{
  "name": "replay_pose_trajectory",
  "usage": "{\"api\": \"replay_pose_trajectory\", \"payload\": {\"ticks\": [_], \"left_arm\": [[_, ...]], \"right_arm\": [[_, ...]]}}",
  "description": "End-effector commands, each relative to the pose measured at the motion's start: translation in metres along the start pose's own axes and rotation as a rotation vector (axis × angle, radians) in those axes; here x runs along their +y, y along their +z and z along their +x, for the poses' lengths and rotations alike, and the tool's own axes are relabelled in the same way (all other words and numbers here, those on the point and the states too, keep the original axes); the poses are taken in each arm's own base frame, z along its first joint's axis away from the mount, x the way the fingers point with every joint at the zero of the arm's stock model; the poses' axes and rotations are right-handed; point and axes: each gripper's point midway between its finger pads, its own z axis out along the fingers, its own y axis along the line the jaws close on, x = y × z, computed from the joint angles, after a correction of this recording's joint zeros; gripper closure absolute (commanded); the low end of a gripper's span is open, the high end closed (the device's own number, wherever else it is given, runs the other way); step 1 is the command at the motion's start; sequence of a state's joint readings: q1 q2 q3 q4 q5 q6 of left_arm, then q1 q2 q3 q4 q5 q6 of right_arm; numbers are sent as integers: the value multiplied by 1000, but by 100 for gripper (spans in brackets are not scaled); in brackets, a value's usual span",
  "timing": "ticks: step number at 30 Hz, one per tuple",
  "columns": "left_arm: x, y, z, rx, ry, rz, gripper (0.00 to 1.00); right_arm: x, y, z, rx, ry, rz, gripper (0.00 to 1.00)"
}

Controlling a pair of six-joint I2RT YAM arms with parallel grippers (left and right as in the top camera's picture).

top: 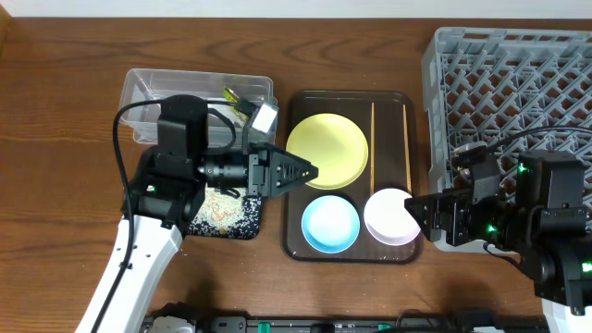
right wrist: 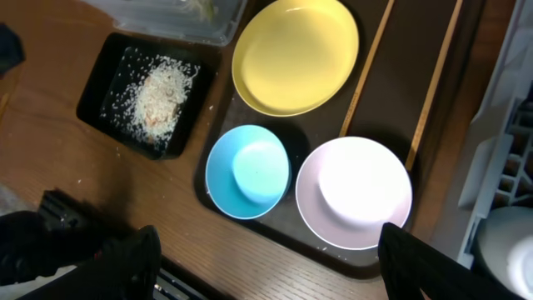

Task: Sort waste into correct bins and load items into the dishwasher rack
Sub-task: 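Withdraw the right gripper and lower the left arm to rest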

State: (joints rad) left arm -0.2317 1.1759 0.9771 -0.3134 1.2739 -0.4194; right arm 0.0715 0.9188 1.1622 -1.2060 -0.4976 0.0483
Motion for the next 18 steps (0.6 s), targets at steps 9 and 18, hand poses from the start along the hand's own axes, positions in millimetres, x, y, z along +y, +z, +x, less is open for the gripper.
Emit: {"api": "replay_pose_trajectory", "payload": {"ticks": [9,18], "left_arm": [[77,-67,2,-238,-75,-705,50],[74,-116,38,-260,-33,-966,17]], "right_arm": [[-16,1,-15,-43,35,96,1],[-19,7,-18,-28,53,98,1]]}}
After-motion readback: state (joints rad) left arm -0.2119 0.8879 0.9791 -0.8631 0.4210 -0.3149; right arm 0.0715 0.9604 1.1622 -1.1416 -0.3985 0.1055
